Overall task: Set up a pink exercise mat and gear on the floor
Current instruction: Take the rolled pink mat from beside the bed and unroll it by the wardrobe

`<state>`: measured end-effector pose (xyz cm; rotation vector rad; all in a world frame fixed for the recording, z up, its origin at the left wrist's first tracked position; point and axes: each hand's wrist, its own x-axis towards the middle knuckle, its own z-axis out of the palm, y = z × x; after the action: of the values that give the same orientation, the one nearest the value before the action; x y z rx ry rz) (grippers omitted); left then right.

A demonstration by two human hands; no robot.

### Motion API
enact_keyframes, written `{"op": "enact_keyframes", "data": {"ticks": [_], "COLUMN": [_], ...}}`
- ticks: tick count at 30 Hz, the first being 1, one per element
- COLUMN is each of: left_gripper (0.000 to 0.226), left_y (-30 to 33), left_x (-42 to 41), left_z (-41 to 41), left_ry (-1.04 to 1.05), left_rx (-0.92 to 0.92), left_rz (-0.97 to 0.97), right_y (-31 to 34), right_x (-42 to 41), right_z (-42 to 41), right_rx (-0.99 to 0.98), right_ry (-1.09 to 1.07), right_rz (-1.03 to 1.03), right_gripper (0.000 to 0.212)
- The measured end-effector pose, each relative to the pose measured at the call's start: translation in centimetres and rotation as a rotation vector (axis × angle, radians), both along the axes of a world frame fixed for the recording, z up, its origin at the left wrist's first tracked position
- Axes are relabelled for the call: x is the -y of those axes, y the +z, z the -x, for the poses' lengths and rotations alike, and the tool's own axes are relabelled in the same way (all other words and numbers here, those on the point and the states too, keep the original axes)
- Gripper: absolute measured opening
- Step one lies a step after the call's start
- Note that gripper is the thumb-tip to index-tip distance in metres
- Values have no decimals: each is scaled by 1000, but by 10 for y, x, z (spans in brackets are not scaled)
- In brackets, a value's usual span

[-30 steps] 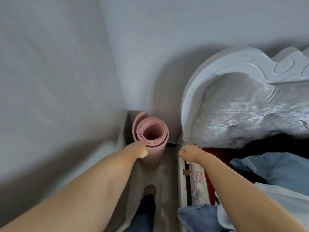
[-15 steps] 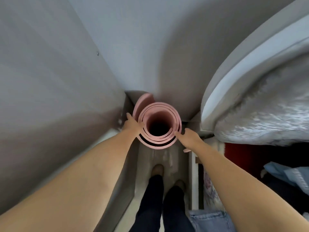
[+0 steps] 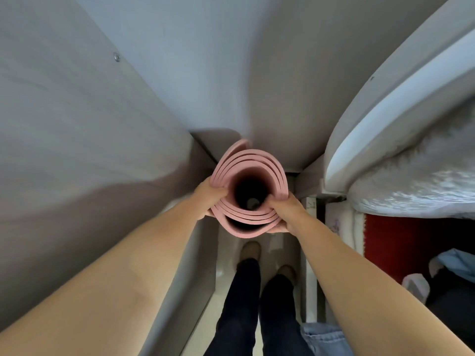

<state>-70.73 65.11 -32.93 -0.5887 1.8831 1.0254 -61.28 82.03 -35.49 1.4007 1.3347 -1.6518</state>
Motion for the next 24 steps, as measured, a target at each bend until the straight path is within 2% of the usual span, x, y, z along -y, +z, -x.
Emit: {"op": "enact_keyframes", "data": {"ticks": [11,21,24], "left_gripper": [48,46,46], "left_y": [46,120,141], "left_x": [-10,2,11], "left_z": [-68,-161,-189], "left_ry": [-69,-24,13], "left_rx": [4,-70,-92], "left_rz": [-73,-112,-130], "right_y": [48,126,156], "right_x": [-20,-21,-15], "right_z": [-55,-124,-143], "right_rx": [-24,-96,-124], "right_ry": [78,334,459], "right_rz": [-7,-130,-192], "right_gripper": [51,55,44]}}
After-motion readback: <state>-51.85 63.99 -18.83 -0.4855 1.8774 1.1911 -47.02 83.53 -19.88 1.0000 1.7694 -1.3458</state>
